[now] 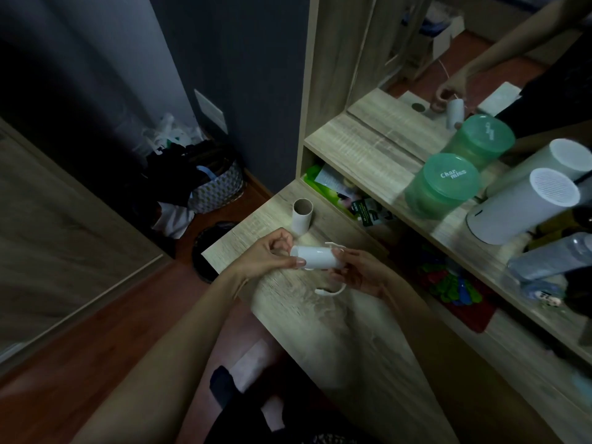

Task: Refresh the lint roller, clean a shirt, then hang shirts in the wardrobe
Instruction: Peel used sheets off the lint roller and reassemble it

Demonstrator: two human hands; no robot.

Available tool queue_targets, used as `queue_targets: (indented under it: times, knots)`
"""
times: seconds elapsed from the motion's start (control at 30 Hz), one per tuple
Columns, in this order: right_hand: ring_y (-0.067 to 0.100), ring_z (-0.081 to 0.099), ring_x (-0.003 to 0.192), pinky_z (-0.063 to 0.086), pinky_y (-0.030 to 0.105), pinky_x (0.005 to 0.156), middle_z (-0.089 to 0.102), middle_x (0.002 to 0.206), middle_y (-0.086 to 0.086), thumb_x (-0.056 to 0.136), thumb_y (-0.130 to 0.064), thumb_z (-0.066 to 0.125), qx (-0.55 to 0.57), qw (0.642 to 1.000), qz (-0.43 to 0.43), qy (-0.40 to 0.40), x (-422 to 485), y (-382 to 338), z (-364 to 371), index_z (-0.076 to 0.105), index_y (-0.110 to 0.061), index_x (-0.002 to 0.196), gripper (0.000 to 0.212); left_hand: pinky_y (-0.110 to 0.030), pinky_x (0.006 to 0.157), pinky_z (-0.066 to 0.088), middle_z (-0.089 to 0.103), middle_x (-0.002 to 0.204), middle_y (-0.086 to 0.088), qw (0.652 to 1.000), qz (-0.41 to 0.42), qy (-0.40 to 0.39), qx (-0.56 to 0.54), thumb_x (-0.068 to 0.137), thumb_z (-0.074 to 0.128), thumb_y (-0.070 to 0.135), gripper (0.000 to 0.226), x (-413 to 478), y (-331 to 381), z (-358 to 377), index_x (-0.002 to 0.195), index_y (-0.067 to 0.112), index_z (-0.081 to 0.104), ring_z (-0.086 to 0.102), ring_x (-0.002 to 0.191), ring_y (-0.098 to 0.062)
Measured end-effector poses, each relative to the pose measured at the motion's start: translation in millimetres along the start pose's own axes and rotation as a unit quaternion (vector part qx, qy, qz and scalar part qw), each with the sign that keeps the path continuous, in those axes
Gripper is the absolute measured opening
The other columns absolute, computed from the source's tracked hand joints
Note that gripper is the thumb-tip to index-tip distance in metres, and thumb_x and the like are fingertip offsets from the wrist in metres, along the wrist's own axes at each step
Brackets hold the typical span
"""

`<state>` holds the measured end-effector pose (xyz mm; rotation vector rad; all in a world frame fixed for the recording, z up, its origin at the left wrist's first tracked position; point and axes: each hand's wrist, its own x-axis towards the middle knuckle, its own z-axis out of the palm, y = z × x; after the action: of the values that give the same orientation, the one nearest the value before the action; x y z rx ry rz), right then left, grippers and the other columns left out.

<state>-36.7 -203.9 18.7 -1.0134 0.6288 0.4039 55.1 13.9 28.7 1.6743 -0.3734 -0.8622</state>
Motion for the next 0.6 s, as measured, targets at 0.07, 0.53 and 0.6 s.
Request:
queue_targets:
  times: [0.07,0.53,0.6]
  knots:
    - [0.014,0.067,0.063,0.057,0.022,0.056,0.063,0.093,0.016,0.09,-0.018,0.058,-0.012,1.0,0.001,-0.001,-1.6,-3.4,-1.6,0.061,-0.01,0.115,0.026,-0.011,0.057,0.039,0.043,0.057,0.019,1.0,-0.002,-0.017,0.001,0.076,0.077,0.004,0.033,1.9,2.2,1.7,0.077,0.015,0.046,0.043,0.056,0.003]
    - [0.014,0.067,0.06,0.056,0.022,0.054,0.062,0.089,0.017,0.091,-0.016,0.058,-0.039,0.998,-0.01,0.04,-4.4,-16.9,-5.0,0.055,0.002,0.119,0.033,-0.027,0.064,0.038,0.048,0.071,0.01,0.999,-0.005,0.05,0.014,0.07,0.084,0.021,0.042,11.2,-7.0,3.2,0.074,0.022,0.042,0.044,0.07,-0.009]
    - [0.014,0.068,0.061,0.055,0.022,0.054,0.061,0.093,0.019,0.09,-0.017,0.06,-0.037,0.998,-0.021,0.05,-2.8,-17.5,-2.5,0.056,0.002,0.118,0.033,-0.029,0.065,0.034,0.044,0.075,-0.003,0.996,0.002,0.093,0.008,0.065,0.085,0.027,0.043,10.3,-8.5,4.6,0.072,0.022,0.043,0.04,0.072,-0.016]
